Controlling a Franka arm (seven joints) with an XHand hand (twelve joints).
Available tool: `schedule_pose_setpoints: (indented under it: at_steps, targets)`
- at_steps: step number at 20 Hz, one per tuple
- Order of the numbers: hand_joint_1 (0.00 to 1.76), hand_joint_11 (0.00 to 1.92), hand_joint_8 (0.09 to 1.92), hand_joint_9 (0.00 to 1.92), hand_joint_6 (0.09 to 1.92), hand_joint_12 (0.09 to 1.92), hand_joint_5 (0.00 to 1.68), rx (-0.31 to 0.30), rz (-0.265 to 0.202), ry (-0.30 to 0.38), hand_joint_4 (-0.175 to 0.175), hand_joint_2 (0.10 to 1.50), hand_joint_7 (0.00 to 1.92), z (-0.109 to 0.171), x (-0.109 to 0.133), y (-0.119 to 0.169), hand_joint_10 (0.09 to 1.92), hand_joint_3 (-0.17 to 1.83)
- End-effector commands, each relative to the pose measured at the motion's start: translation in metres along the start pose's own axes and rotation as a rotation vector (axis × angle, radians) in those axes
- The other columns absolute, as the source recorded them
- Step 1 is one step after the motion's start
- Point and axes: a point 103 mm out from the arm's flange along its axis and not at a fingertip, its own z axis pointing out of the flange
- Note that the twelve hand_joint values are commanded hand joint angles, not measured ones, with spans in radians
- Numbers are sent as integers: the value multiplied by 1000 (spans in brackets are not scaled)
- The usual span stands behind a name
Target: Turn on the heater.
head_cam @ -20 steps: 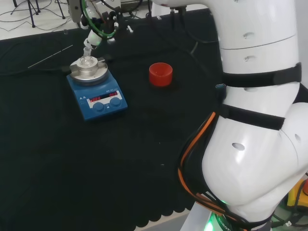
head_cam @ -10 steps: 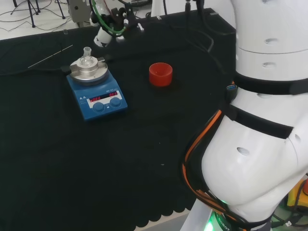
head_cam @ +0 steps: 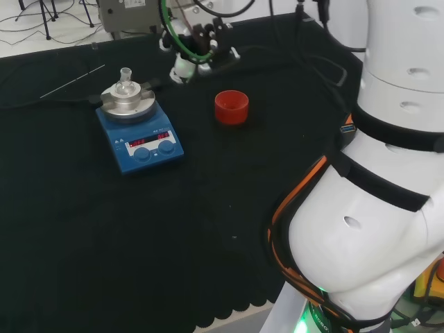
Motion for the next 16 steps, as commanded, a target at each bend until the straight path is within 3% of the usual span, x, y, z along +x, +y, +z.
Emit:
schedule_pose_setpoints:
  at_steps: [1, 3, 6, 8, 12, 16]
  targets:
    - [1047, 931, 867, 1122, 87, 1136, 342, 10, 51, 15, -47, 700, 1087, 27, -28, -36, 564, 732]
    - [1190, 1201, 935, 1263, 87, 959, 344, 14, 52, 1, -65, 670, 1160, 34, -23, -40, 576, 766]
    - [1175, 1566, 1096, 1413, 87, 738, 349, 32, 43, -19, -80, 708, 1284, 42, -12, -43, 688, 723]
    - [1168, 1677, 1156, 1472, 87, 699, 351, 39, 37, -31, -84, 725, 1346, 46, -6, -45, 747, 697]
    - [1173, 1784, 1301, 1564, 87, 805, 354, 39, 17, -54, -85, 734, 1433, 51, 8, -53, 890, 688]
    - [1197, 1898, 1573, 1731, 87, 1238, 384, 42, -5, -78, -82, 742, 1576, 55, 22, -64, 1142, 710]
